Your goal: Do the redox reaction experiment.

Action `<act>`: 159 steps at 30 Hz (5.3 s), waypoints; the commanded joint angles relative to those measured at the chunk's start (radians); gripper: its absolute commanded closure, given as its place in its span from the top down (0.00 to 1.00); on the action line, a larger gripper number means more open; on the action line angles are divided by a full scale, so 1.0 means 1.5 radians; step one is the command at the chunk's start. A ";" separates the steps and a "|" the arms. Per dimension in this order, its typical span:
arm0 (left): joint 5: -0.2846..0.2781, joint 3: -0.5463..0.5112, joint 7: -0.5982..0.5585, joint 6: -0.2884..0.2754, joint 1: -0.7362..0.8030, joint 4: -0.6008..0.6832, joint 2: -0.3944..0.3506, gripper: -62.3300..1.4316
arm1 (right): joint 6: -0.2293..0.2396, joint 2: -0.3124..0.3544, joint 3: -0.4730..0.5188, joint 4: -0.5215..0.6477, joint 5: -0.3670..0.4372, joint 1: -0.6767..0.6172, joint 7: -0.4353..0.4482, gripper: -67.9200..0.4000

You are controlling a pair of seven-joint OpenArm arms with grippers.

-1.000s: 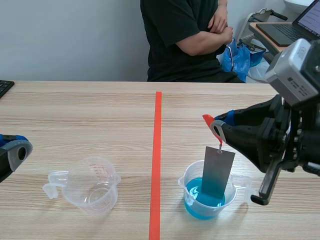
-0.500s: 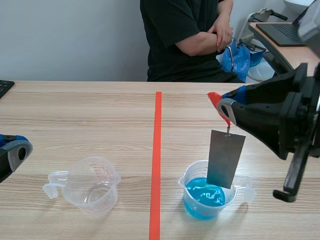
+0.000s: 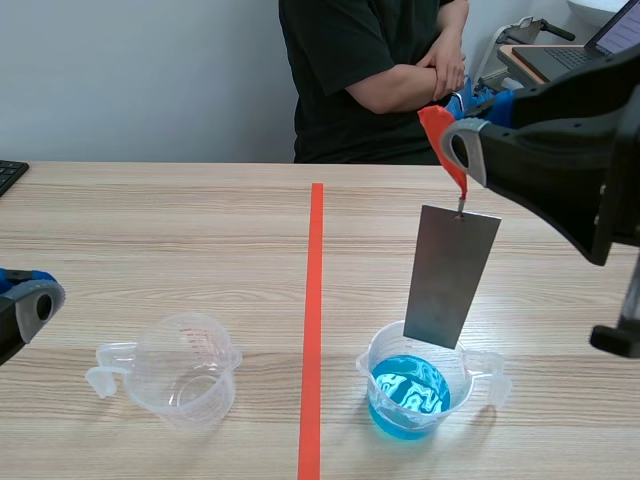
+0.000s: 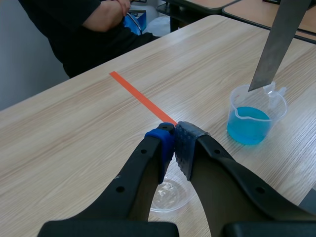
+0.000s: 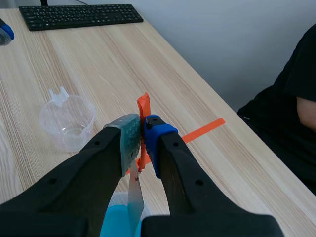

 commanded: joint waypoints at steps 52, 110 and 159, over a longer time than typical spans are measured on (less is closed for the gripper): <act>0.182 0.441 -0.007 -0.001 -0.422 -0.405 0.071 0.09 | 0.004 0.009 0.006 0.021 0.093 0.006 -0.025 0.03; 0.113 0.169 -0.013 -0.001 -0.057 -0.056 0.016 0.09 | 0.004 0.009 0.006 0.021 0.093 0.006 -0.024 0.03; -0.155 -0.221 -0.002 -0.001 0.098 0.020 0.085 0.09 | 0.004 0.005 0.002 0.065 0.076 0.079 -0.019 0.03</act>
